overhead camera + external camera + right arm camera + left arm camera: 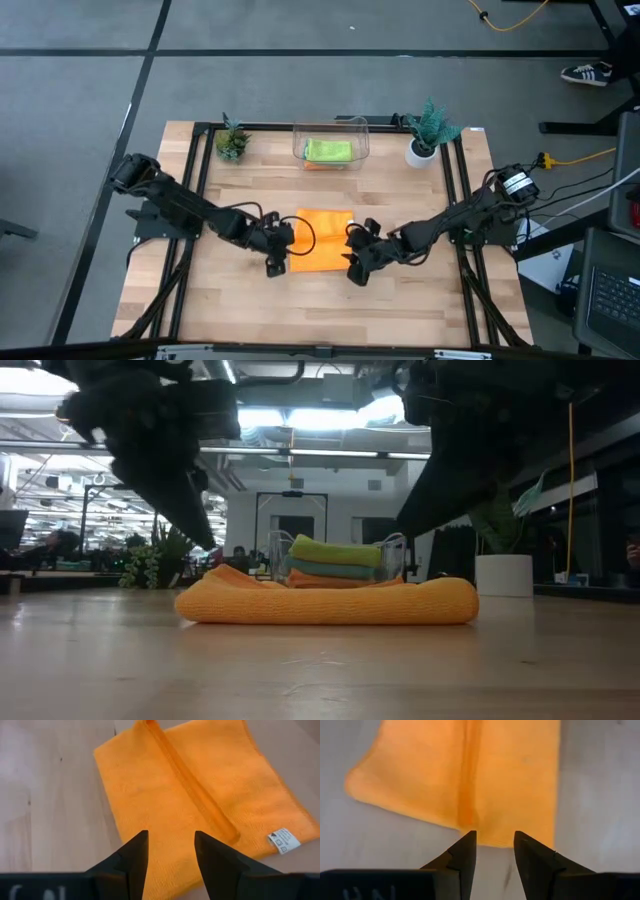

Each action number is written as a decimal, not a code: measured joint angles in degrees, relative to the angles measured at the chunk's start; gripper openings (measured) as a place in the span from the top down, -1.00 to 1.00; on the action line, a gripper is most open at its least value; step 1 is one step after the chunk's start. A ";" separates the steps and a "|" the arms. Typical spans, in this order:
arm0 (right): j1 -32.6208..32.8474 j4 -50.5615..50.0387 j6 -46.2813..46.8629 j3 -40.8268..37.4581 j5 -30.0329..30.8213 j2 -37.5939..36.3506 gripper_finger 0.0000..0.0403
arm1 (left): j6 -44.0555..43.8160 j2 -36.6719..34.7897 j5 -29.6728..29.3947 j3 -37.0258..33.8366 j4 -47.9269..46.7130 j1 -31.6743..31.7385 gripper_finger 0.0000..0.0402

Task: Fold microfiber towels
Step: Fold the orange towel

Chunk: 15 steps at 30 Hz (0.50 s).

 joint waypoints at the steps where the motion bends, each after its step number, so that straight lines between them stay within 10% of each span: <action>1: -0.16 -0.02 0.03 0.00 0.03 0.00 0.19 | 0.43 0.00 -0.22 0.00 0.00 0.54 0.38; 15: -0.49 0.27 0.07 0.00 -0.06 0.00 0.19 | 3.70 4.41 6.77 0.07 0.48 6.26 0.38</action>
